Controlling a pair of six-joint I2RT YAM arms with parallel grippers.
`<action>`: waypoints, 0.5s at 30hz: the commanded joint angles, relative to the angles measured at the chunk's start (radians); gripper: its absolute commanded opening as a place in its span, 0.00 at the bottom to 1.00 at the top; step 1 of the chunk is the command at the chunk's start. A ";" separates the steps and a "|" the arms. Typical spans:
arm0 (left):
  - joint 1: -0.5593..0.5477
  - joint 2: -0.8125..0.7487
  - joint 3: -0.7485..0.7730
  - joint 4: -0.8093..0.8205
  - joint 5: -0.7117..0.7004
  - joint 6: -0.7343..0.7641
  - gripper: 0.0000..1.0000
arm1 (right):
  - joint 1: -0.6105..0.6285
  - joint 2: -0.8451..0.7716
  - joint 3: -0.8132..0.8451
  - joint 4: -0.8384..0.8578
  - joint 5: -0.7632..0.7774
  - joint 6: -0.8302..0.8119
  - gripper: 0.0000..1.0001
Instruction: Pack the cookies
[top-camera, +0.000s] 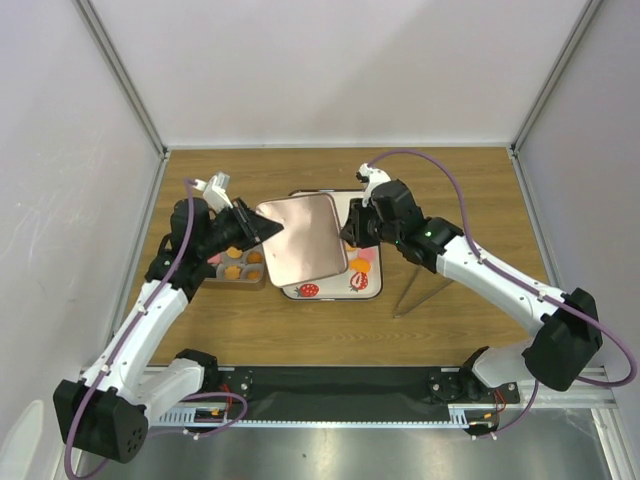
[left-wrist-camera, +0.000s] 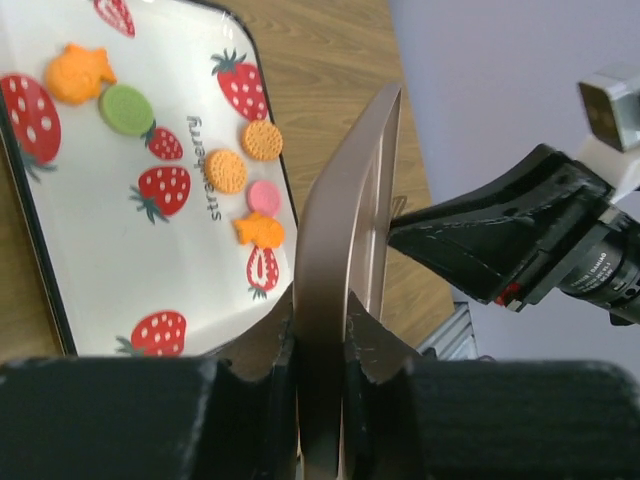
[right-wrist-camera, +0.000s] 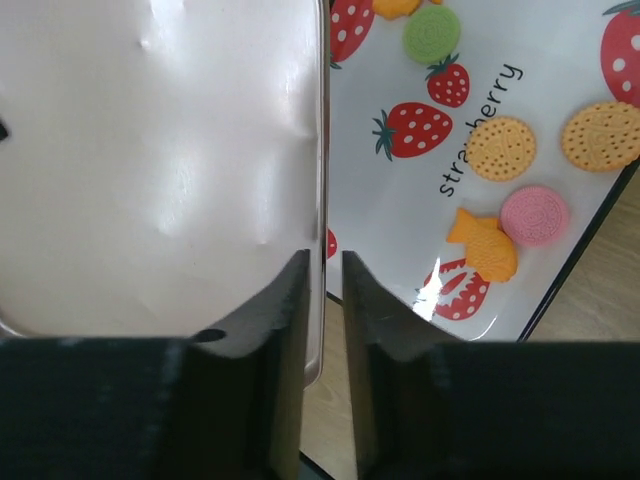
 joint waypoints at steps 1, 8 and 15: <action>0.007 -0.008 0.066 -0.069 -0.002 0.015 0.00 | 0.015 -0.014 0.017 0.065 0.041 -0.048 0.28; 0.007 -0.008 0.140 -0.236 -0.091 -0.040 0.00 | 0.095 -0.100 -0.008 0.101 0.185 -0.203 0.65; 0.007 0.072 0.330 -0.598 -0.266 -0.183 0.00 | 0.304 -0.222 -0.127 0.242 0.250 -0.462 0.74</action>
